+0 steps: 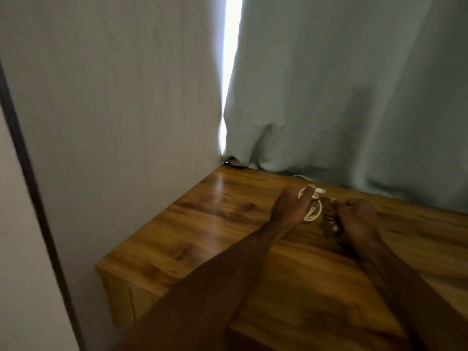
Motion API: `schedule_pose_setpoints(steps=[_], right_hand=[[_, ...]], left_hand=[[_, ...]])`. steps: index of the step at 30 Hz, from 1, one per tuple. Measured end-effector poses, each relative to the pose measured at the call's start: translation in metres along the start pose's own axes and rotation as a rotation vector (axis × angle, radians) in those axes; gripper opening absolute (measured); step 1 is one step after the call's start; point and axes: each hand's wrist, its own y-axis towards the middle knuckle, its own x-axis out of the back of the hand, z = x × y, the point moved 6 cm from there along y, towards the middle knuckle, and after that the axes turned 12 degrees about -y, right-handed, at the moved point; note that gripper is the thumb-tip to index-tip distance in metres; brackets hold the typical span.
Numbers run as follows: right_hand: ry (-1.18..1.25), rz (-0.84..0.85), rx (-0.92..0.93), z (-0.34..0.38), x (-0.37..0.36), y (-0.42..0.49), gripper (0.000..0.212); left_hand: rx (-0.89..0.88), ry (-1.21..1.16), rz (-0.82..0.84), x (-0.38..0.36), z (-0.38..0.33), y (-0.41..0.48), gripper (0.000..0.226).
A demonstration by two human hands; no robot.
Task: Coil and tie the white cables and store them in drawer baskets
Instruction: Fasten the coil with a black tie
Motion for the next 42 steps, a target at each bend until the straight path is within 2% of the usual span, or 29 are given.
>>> schedule_pose_setpoints(steps=[7,11,15,19,24,29,33,36,37,39,41,42], right_hand=[[0.266,-0.018,-0.148,-0.026,0.001,0.021,0.026],[0.594,0.067,-0.216,-0.023,0.003,0.024,0.012],[0.668,0.126,-0.163,-0.011,0.003,0.019,0.016],[0.548,0.064,-0.082,0.004,0.011,0.009,0.013],[0.352,-0.049,0.002,0.016,0.020,-0.003,0.011],[0.183,-0.087,0.102,0.022,0.022,-0.006,0.011],[-0.056,-0.216,0.175,0.019,0.037,0.001,0.010],[-0.234,-0.210,0.155,0.011,0.037,0.005,0.016],[-0.276,-0.188,0.141,0.009,0.033,0.003,0.018],[-0.351,-0.145,0.135,0.007,0.021,-0.003,0.049],[-0.442,-0.192,0.241,0.015,0.018,-0.009,0.079],[-0.495,-0.257,0.350,0.026,0.020,-0.014,0.081]], left_hand=[[-0.012,-0.099,0.088,-0.015,0.006,0.005,0.075],[0.131,-0.298,0.062,-0.011,0.004,0.006,0.057],[0.146,-0.382,0.147,-0.013,-0.006,0.002,0.046],[0.109,-0.414,0.252,-0.018,-0.014,-0.004,0.049],[0.131,-0.372,0.247,-0.014,-0.009,-0.005,0.051],[0.170,-0.326,0.219,-0.011,-0.002,0.001,0.076],[0.187,-0.349,0.074,0.002,0.001,0.006,0.054],[0.190,-0.345,0.051,0.006,0.004,0.008,0.051],[0.185,-0.314,0.053,0.004,0.005,0.007,0.050],[0.155,-0.254,0.055,0.000,0.006,0.006,0.044],[0.135,-0.224,0.049,-0.003,0.007,0.006,0.042],[0.132,-0.214,0.043,-0.003,0.008,0.007,0.042]])
